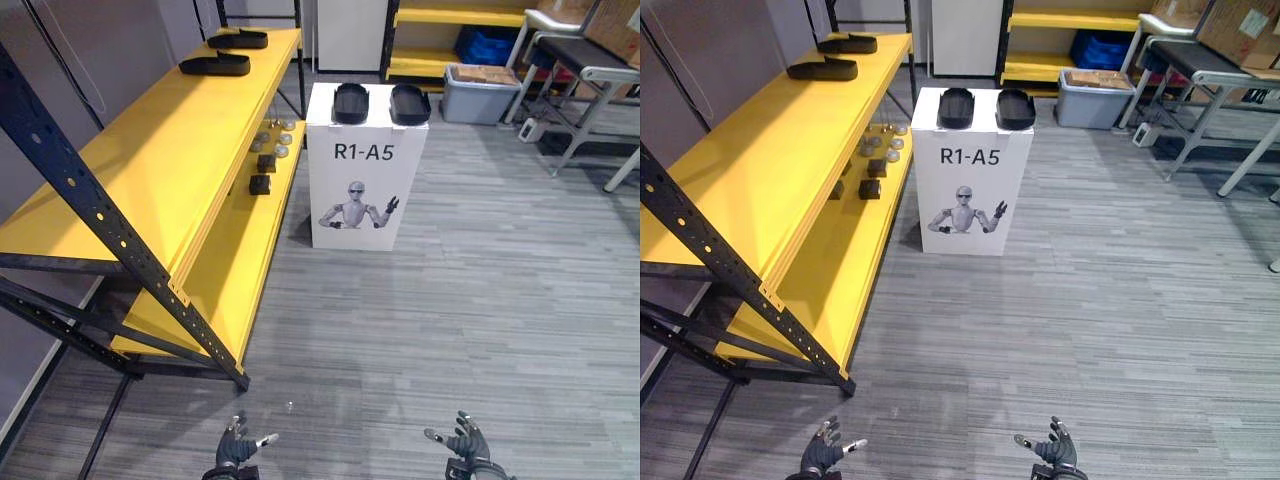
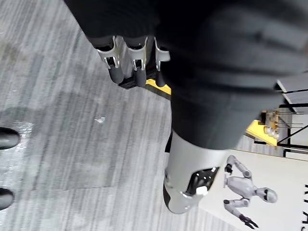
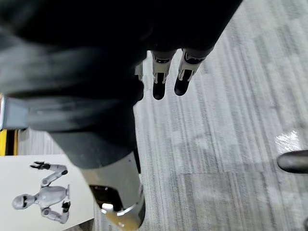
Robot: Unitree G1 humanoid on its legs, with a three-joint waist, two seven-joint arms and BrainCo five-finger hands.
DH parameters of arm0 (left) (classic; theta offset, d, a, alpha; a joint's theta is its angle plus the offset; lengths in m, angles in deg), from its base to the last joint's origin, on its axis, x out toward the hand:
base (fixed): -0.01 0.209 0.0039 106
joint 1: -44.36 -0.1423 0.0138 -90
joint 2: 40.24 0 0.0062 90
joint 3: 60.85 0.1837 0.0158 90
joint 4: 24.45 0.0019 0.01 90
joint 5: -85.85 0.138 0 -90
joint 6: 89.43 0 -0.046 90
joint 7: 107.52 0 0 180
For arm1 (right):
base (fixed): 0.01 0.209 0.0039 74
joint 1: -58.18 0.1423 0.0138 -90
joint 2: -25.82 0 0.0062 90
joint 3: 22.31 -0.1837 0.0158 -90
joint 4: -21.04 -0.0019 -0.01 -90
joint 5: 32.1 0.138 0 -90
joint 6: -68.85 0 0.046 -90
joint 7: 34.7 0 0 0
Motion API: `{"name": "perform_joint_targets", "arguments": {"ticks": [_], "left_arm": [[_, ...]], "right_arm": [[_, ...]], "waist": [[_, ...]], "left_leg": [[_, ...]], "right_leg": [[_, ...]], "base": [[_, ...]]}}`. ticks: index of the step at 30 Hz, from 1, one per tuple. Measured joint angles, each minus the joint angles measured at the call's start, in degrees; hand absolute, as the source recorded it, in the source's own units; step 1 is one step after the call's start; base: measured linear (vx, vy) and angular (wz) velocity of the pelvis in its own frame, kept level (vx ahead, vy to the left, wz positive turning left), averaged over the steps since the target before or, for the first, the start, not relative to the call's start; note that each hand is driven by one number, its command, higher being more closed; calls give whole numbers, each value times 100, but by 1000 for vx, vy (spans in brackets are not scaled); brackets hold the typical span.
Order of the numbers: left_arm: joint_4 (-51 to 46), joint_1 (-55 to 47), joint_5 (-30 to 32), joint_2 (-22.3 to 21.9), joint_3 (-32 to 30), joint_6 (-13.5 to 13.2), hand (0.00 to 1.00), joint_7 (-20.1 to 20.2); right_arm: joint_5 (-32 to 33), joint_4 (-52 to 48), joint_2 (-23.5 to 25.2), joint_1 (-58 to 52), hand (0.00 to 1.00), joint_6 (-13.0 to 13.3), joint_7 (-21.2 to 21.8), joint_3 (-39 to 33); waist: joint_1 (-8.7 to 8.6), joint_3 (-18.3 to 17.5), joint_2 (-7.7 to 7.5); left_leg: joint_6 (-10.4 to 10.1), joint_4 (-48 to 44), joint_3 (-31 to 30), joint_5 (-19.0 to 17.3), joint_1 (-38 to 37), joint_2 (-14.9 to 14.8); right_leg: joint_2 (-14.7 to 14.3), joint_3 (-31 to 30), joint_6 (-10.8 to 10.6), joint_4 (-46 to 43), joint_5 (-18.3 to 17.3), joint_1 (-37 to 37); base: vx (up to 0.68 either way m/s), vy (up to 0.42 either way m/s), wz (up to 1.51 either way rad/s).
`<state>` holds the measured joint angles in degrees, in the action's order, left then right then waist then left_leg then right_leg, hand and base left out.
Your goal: Walk over and take plastic housings, then place them on the shelf
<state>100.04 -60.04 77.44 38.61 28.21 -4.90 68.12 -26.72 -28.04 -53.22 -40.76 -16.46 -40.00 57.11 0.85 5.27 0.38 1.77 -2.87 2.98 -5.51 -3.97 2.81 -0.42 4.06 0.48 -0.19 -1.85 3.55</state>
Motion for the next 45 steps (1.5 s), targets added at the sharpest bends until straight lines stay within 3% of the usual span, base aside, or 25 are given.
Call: {"name": "perform_joint_targets", "arguments": {"ticks": [13, 19, 30, 33, 34, 35, 36, 37, 39, 41, 42, 43, 44, 45], "left_arm": [[-258, -104, 418, -109, -215, 0, 0, 106], [-258, -126, 418, -136, -221, 15, 0, 101], [-666, -122, 389, -221, -492, 20, 0, -2], [-878, -99, 288, -231, -472, 16, 0, -10], [-885, -75, 289, -211, -424, 18, 0, -12], [-872, -66, 288, -204, -406, 21, 0, -15], [-867, -43, 288, -194, -372, 21, 0, -24], [-860, -66, 285, -159, -309, 22, 0, -35], [-856, -7, 276, -79, -248, 37, 0, -58], [-852, 109, 265, -78, -256, 43, 0, -66], [-856, 237, 199, -77, -259, 41, 0, -84], [-861, 337, 176, -48, -261, 35, 0, -96], [-856, 347, 171, -49, -266, 34, 0, -109], [-886, 544, 157, -176, -330, 34, 0, -154]], "right_arm": [[-46, -180, -2, -17, 0, 2, 90, -292], [-20, -182, -12, -32, 0, -2, 93, -301], [112, -366, 18, 79, 0, -8, -11, -511], [112, -366, 14, 227, 0, -18, -30, -511], [109, -371, 18, 253, 0, -20, -31, -502], [109, -401, 25, 229, 0, -21, -29, -488], [108, -408, 24, 173, 0, -24, -29, -489], [108, -410, 18, 120, 0, -28, -30, -491], [109, -429, -9, 190, 0, -49, -31, -469], [109, -431, -104, 264, 0, -67, -29, -386], [111, -435, -186, 281, 0, -74, -36, -383], [111, -442, -225, 238, 0, -82, -49, -382], [112, -439, -255, 222, 0, -87, -52, -379], [109, -532, -326, 437, 0, -117, -62, -313]], "waist": [[-1, 61, 71], [-9, 91, 97], [13, 272, 215], [15, 374, 249], [8, 446, 261], [-12, 511, 255], [-18, 523, 244], [-7, 544, 244], [-90, 615, 252], [-231, 747, 339], [-343, 817, 449], [-362, 801, 394], [-368, 799, 405], [-271, 820, 523]], "left_leg": [[-244, 43, 275, -153, -308, -88], [-244, 32, 414, -176, -275, -135], [-97, -657, 1085, -737, 284, -429], [-14, -788, 1296, -941, 287, -477], [14, -779, 1329, -995, 164, -472], [24, -724, 1293, -1037, -41, -431], [26, -667, 1253, -1081, -158, -396], [32, -612, 1217, -1182, -325, -344], [14, -599, 1056, -1356, -539, -384], [-11, -575, 855, -1401, -671, -563], [-49, -514, 620, -1422, -782, -747], [-259, -547, 426, -1473, -889, -823], [-366, -585, 337, -1534, -956, -891], [-660, -1612, 302, -1234, -610, -1217]], "right_leg": [[-64, -186, -162, 81, -92, 206], [-113, -283, -157, 71, -90, 124], [-379, -874, -98, -107, -73, -432], [-440, -826, -293, -1512, -667, -1092], [-393, -531, -500, -2638, -872, -1565], [-226, -119, -559, -3659, -945, -1979], [-81, 144, -565, -4057, -998, -2116], [187, 546, -546, -4374, -1085, -2333], [418, 939, -475, -4035, -1163, -2775], [372, 999, -373, -3557, -1088, -2923], [273, 981, -214, -2872, -841, -3060], [213, 755, -159, -2083, -26, -3055], [194, 747, 134, -2064, 514, -3001], [55, 963, 406, -2514, -68, -2911]], "base": [[14, -9, -11], [-25, -18, -13], [-1, -1, -34], [64, 6, -38], [71, 56, -6], [103, 72, 8], [181, 87, 20], [264, 62, 15], [414, -2, 34], [441, -102, 72], [494, -190, 104], [526, -222, 95], [826, -381, 59], [857, -395, 38]]}}
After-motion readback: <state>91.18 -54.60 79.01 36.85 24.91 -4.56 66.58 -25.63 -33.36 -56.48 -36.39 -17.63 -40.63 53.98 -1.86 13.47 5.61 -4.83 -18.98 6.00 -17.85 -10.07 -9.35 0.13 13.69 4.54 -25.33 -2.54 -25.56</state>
